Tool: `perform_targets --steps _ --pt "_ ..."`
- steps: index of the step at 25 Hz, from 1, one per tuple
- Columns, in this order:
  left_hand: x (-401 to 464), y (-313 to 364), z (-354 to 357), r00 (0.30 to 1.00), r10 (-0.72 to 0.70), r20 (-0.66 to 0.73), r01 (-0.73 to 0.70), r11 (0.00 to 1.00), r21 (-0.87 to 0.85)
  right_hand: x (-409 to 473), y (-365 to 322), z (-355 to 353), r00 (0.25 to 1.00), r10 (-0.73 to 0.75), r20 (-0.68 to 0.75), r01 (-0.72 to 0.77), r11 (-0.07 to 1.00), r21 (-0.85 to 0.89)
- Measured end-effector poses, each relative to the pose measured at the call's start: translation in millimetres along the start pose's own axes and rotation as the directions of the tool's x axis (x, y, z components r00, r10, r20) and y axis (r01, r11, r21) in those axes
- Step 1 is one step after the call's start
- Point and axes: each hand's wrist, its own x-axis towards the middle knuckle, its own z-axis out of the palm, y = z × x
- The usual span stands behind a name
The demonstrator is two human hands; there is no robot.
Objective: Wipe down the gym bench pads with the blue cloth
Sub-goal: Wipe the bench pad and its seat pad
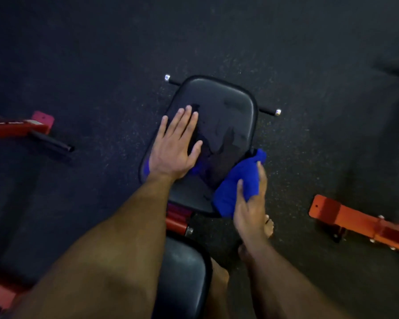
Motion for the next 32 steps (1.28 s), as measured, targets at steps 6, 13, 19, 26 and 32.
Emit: perform_targets --steps 6,13,19,26,32 --pt "0 -10 16 0.994 0.069 -0.087 -0.066 0.997 0.036 54 -4 13 0.999 -0.003 -0.038 0.001 0.999 -0.046" --pt "-2 -5 9 0.995 0.065 -0.069 -0.064 0.998 0.022 187 -42 8 0.989 -0.137 -0.050 0.133 0.989 -0.067" --pt "-5 -3 8 0.990 0.063 -0.126 -0.061 0.998 0.017 78 13 14 0.989 -0.125 -0.082 0.129 0.990 0.047" --pt "-7 -4 8 0.992 0.066 -0.108 -0.066 0.998 0.006 -5 36 23 0.979 -0.192 -0.072 0.188 0.980 -0.058" --pt "-8 -7 18 0.982 0.063 -0.176 -0.062 0.998 0.008 146 -24 16 0.982 -0.145 -0.121 0.142 0.989 -0.030"
